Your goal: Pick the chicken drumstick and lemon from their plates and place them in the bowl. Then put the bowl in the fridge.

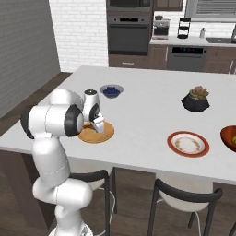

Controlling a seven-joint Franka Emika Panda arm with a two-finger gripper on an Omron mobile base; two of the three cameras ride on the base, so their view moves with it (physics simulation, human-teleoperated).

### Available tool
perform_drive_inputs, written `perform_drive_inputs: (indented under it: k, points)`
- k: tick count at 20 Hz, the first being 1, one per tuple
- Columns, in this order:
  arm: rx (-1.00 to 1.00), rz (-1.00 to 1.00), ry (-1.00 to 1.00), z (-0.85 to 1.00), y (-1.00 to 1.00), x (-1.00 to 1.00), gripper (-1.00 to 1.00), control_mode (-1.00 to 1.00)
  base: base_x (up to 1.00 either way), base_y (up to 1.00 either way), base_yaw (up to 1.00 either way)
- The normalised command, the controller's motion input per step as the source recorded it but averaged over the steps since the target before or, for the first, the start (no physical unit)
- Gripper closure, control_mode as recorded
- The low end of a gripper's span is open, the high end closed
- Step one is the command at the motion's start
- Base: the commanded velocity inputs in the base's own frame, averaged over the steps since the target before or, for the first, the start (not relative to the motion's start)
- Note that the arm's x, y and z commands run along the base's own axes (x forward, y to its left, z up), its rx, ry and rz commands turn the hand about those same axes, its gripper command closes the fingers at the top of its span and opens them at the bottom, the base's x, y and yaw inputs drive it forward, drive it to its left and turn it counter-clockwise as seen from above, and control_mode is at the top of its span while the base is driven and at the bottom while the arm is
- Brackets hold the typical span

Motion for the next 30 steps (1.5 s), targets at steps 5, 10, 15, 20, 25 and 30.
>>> perform_drive_inputs:
  k: [5, 10, 15, 20, 25, 30]
  points:
    - [0.01, -0.02, -0.33, 1.0, -0.09, -0.98, 1.0, -1.0, 0.0, 0.0, 0.0]
    - [0.0, -0.06, -0.2, 1.0, -0.27, -0.9, 1.0, -1.0, 0.0, 0.0, 0.0]
    - [0.0, 0.0, 0.0, 0.0, 0.0, 0.0, 1.0, 1.0, -0.58, -0.95, -0.13]
    - [0.0, 0.0, 0.0, 0.0, 0.0, 0.0, 1.0, 1.0, -0.03, -1.0, -0.07]
    - [0.0, 0.0, 0.0, 0.0, 0.0, 0.0, 1.0, 1.0, 0.0, -1.0, -0.05]
    - [0.0, 0.0, 0.0, 0.0, 0.0, 0.0, 1.0, 1.0, 0.01, -1.0, -0.03]
